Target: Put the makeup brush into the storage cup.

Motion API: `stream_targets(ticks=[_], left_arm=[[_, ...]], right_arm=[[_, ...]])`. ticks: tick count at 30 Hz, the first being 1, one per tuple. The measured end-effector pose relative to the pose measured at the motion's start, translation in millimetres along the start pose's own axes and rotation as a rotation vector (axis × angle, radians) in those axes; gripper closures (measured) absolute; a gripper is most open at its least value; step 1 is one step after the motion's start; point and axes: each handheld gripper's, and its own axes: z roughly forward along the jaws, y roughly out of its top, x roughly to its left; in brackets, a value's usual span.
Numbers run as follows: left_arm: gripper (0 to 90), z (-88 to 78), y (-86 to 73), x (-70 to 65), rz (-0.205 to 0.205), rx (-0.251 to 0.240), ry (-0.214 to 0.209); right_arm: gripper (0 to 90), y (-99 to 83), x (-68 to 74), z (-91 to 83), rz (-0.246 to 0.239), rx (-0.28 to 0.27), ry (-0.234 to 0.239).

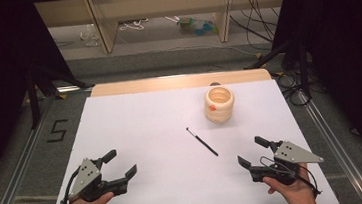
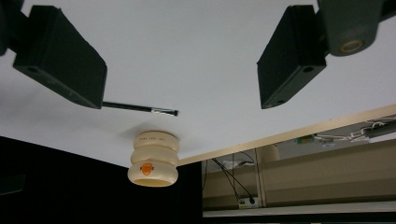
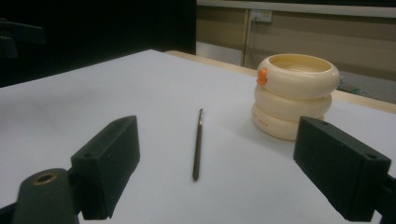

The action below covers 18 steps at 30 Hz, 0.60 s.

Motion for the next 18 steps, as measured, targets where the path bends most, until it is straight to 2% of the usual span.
stream_targets(ticks=[5,18], left_arm=[[15.8,0.2,0.0,-0.2,0.000,-0.001,-0.001],[15.9,1.0,0.2,-1.5,-0.003,-0.003,-0.007]], right_arm=[[15.7,0.3,-0.4,1.0,-0.021,0.002,0.008],[15.8,0.6,0.4,3.3,-0.028,0.024,0.013]])
